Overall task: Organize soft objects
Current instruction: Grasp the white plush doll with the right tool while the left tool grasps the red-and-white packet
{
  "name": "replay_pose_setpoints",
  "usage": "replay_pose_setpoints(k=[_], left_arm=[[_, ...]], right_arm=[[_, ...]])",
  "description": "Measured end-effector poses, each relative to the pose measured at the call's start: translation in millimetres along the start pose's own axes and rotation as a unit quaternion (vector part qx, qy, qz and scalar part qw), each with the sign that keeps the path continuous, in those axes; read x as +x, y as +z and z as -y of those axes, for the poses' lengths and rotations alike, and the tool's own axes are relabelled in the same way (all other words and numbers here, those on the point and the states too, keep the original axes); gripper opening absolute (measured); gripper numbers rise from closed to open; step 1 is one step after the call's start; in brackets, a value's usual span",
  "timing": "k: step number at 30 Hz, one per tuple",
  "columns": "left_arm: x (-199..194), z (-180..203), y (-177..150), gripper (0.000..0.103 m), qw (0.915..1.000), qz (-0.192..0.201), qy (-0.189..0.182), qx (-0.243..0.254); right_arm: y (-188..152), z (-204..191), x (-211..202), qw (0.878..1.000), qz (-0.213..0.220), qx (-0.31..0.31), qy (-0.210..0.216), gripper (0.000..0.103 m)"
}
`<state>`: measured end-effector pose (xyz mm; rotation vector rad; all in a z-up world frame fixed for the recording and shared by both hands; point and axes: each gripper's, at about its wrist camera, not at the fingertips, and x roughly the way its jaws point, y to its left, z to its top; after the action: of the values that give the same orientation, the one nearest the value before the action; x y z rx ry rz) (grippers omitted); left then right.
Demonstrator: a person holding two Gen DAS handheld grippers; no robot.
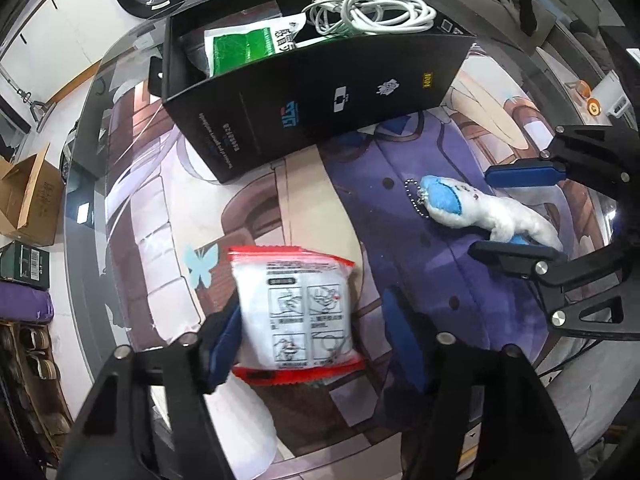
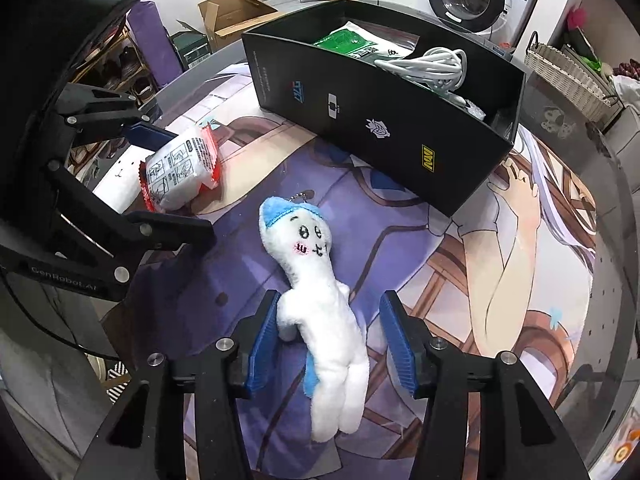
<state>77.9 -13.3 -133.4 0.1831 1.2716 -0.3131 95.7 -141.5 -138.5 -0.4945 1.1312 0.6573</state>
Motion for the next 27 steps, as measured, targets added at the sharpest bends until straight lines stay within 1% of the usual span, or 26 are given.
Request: replay_pose_setpoints(k=[4,5,7,8,9,11,15,16,17,18,19,20,21,22,24,27], left_arm=[[-2,3,-2,0.064,1.0000,0.001,0.000,0.005],[-2,2,-3,0.065,1.0000,0.000,0.001,0.006],[-1,2,-4,0.072,1.0000,-0.003,0.005,0.007],[-1,-1,-5,0.076,1.0000,-0.004,0.006,0.001],[0,-4,-5,0.078,1.0000,-0.005,0.003,-0.003],[1,-6,-5,0.078,1.0000,-0.005,0.002,-0.004],[0,-5,-5,0.078,1.0000,-0.006,0.005,-0.006],[0,-5,-5,0.077,1.0000,-0.007,0.004,-0.005],[-1,-5,-5,0.067,1.0000,-0.005,0.000,-0.004],[-4,-4,-4,0.046,1.0000,0.002,0.000,0.001],[-6,-3,-4,0.041,1.0000,0.005,-0.002,0.004],[-6,-4,-4,0.041,1.0000,0.002,-0.008,0.000],[-6,-6,-3,0.041,0.9999,0.003,-0.010,-0.004],[-6,-5,-4,0.041,1.0000,0.003,-0.008,-0.002],[-7,-1,-4,0.040,1.0000,0.005,0.001,0.009],[-8,-1,-5,0.041,1.0000,0.004,0.000,0.007]], right_arm=[[0,3,-2,1.000,-0.001,0.001,0.001,0.051],[0,3,-2,1.000,-0.002,0.002,0.002,0.053],[3,5,-1,1.000,-0.003,0.003,0.000,0.056],[4,5,0,1.000,-0.004,0.004,-0.003,0.062],[5,7,2,1.000,-0.005,0.007,-0.008,0.069],[7,10,4,1.000,-0.006,0.014,-0.011,0.074],[7,11,5,1.000,-0.004,0.014,-0.009,0.075],[7,11,5,1.000,-0.004,0.015,-0.009,0.075],[7,10,5,1.000,-0.003,0.014,-0.008,0.074],[7,9,5,1.000,-0.002,0.013,-0.007,0.062],[6,7,2,1.000,0.006,0.010,0.001,0.053],[6,4,0,1.000,0.010,0.003,0.002,0.038],[3,0,-1,1.000,0.010,-0.002,0.004,0.034],[2,-3,-2,1.000,0.009,-0.008,0.005,0.033],[1,-5,-2,1.000,0.013,-0.013,0.004,0.031],[-2,-6,-4,1.000,0.014,-0.014,0.006,0.031]])
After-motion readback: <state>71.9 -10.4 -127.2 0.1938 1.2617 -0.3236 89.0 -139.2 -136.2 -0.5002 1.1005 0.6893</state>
